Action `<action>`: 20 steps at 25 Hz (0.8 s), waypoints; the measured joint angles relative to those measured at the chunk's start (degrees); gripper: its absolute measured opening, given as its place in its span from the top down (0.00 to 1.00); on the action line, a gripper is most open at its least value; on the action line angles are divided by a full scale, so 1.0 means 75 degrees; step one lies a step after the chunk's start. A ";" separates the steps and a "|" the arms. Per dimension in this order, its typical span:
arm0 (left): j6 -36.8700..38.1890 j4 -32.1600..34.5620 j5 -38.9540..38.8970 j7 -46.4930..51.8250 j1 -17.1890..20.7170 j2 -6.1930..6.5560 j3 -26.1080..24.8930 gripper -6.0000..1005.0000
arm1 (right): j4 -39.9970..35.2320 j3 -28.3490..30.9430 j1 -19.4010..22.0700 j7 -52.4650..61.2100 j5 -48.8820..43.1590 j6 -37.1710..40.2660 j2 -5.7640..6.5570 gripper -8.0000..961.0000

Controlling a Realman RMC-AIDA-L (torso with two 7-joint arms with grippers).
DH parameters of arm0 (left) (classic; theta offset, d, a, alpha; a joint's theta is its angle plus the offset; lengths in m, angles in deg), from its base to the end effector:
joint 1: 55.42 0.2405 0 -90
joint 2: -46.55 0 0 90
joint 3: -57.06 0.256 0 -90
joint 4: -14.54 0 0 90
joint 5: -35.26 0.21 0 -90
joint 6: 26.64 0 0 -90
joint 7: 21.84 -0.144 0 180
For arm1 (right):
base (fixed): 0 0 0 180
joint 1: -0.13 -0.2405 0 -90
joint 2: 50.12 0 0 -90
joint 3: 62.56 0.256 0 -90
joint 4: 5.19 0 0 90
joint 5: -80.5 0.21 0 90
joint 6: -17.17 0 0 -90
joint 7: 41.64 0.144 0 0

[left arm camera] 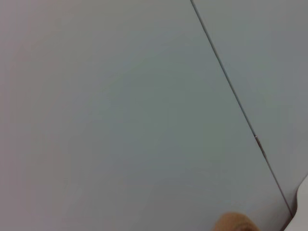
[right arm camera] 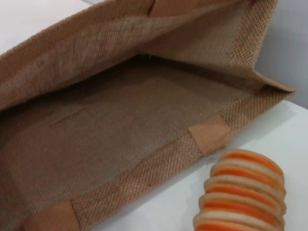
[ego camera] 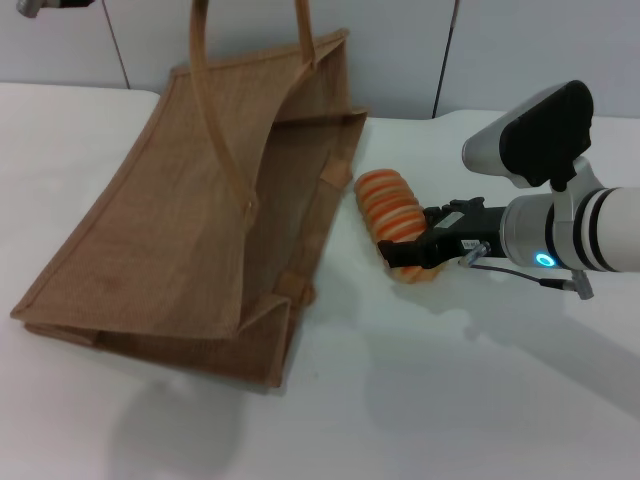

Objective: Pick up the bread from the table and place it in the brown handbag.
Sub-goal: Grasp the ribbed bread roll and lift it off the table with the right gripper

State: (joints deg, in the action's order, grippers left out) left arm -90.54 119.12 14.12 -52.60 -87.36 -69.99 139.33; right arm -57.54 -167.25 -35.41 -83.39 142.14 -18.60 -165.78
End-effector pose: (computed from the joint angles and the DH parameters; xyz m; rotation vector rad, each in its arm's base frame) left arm -0.0703 0.3956 0.0988 -2.1101 -0.2190 -0.0037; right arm 0.1904 0.3915 -0.0887 -2.5068 0.7593 0.0401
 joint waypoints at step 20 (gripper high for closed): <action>-0.0007 0.0001 0.0403 0.0177 0.0015 -0.0010 0.0105 0.88 | 0.0158 0.0254 -0.0337 0.0664 -0.0079 -0.0287 0.0000 0.09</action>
State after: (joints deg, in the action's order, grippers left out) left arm -90.59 119.13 17.14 -51.28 -87.25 -70.06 140.12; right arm -56.35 -165.34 -37.94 -78.40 141.54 -20.76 -165.79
